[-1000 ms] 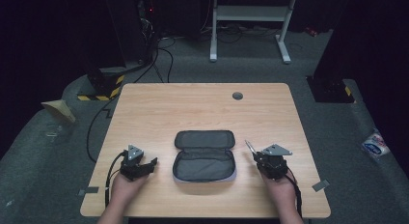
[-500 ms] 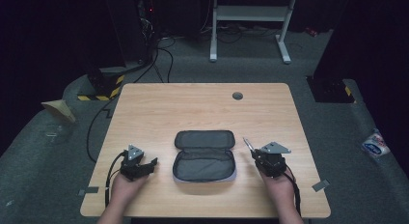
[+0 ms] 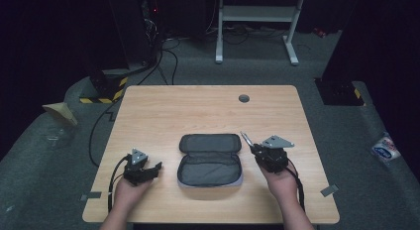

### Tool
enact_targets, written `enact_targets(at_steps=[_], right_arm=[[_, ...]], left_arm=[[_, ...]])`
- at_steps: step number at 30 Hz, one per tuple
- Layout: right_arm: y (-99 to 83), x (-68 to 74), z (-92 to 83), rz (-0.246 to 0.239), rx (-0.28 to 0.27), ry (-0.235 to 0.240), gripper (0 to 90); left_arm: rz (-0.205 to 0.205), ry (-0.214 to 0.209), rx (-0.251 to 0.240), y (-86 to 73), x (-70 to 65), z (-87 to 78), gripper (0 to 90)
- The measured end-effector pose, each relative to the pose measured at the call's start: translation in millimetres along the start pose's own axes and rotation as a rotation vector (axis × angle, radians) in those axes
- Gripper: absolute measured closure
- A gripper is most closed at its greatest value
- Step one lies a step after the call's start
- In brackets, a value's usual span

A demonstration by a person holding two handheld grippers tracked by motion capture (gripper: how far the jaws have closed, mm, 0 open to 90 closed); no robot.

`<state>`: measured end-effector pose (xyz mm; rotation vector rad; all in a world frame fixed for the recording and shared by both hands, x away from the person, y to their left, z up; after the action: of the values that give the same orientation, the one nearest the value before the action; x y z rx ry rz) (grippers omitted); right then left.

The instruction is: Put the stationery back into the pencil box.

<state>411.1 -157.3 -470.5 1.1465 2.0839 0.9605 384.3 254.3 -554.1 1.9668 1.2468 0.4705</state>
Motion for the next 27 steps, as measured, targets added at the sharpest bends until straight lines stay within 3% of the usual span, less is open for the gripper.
enact_targets(at_steps=[9, 27], right_arm=[[13.6, 20.9, 3.6, -0.053, -0.023, 0.065, 78.6], [23.3, 80.8, 20.7, -0.158, -0.031, 0.213, 78.5]], left_arm=[[-0.005, -0.001, -0.004, -0.6, -1.2, -0.4, 34.6], [0.000, -0.002, -0.001, -0.1, -0.6, 0.0, 34.6]])
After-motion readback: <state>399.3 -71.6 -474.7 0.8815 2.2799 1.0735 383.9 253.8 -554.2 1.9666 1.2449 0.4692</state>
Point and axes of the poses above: each handheld gripper's, and its own axes: z roughly forward along the jaws, y roughly out of its top, x roughly to its left, the point moved 4 cm from there along z, roughly forward along the jaws, and after that the axes turned 8 degrees about -y, right-handed, at the moved point
